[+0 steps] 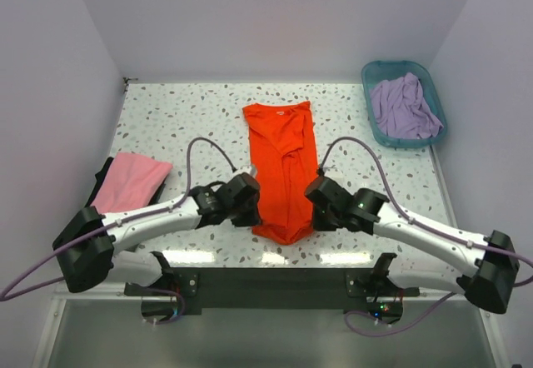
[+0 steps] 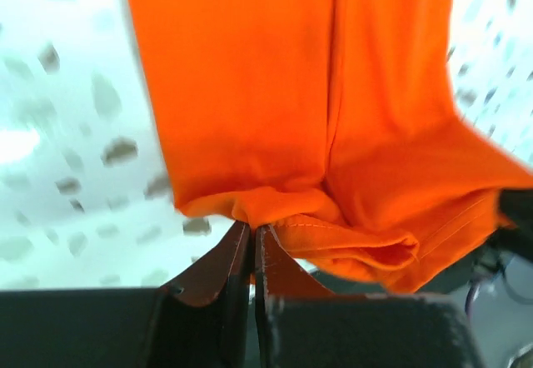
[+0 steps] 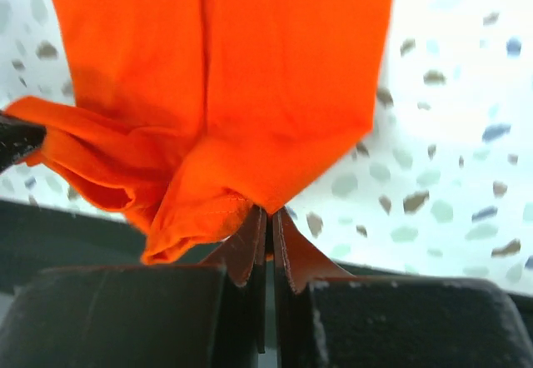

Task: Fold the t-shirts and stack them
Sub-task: Fold the tshirt

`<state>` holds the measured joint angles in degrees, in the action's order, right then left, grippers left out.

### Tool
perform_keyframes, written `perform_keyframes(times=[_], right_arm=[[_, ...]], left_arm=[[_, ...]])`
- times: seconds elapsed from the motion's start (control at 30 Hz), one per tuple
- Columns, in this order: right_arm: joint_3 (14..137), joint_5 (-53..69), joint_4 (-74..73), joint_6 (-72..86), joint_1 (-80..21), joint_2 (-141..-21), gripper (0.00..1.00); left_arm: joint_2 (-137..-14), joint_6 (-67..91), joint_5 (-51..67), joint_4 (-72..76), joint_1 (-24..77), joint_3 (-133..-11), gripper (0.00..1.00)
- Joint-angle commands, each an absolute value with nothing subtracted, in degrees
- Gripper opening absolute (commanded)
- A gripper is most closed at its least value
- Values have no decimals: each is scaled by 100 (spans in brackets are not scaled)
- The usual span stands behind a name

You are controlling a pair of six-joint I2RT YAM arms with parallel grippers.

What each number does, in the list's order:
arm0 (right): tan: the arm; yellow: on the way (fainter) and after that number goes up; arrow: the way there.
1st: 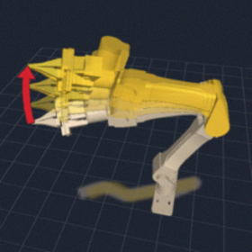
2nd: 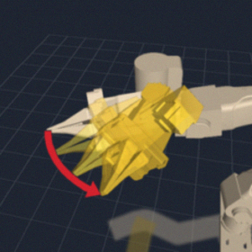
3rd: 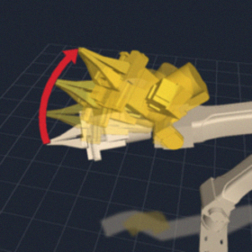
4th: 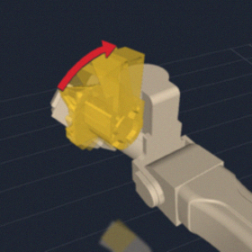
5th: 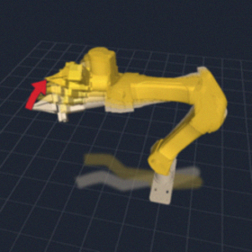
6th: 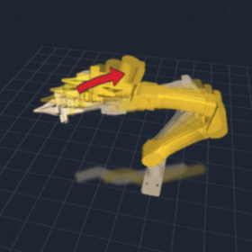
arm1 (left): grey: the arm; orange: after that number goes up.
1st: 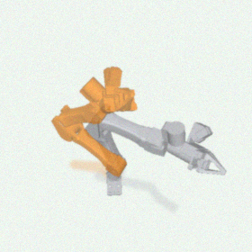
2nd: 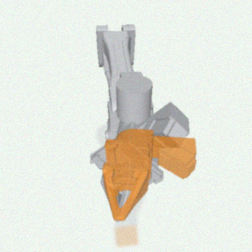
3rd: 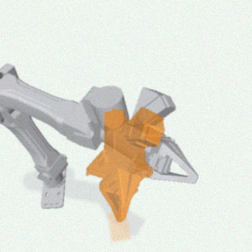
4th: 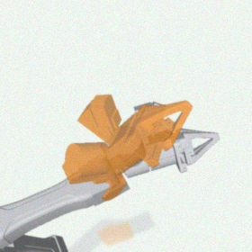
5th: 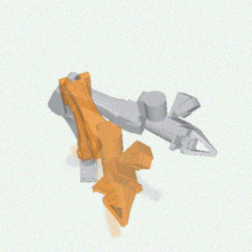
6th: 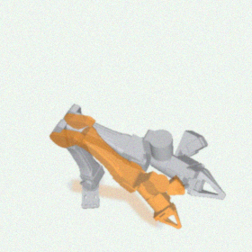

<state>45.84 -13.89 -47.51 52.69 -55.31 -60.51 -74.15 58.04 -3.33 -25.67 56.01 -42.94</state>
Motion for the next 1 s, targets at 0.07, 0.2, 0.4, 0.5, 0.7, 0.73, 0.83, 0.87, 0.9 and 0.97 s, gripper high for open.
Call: perform_keyframes(times=[0.07,0.2,0.4,0.5,0.7,0.73,0.83,0.87,0.9,0.97], right_arm=[[5431,-2110,-3912,4325,-5116,-7109,1],[5791,-2066,-3298,3982,-4694,-7856,0],[6257,-1969,-2708,3595,-4079,-8814,0],[6477,-1794,-2453,3428,-3771,-9184,0],[7109,-1372,-2312,3235,-3130,-9886,0],[7180,-1336,-2303,3226,-3068,-9966,0],[7478,-1213,-2347,3208,-2892,-10274,0],[7549,-1169,-2364,3191,-2848,-10344,0],[7602,-1143,-2390,3208,-2813,-10414,0],[7717,-1055,-2408,3217,-2716,-10573,0]], left_arm=[[-7918,4975,-712,-2391,4861,-5272,8],[-8471,4861,-782,-2163,4527,-5615,6],[-9174,4781,-879,-1907,4140,-6117,5],[-9412,4755,-888,-1828,3964,-6301,5],[-9861,4623,-739,-1723,3534,-6705,5],[-9931,4614,-721,-1705,3446,-6767,5],[-10151,4544,-633,-1618,3288,-6960,5],[-10264,4535,-563,-1591,3244,-7039,5],[-10327,4509,-502,-1547,3208,-7084,5],[-10555,4439,-404,-1485,3103,-7233,6]])
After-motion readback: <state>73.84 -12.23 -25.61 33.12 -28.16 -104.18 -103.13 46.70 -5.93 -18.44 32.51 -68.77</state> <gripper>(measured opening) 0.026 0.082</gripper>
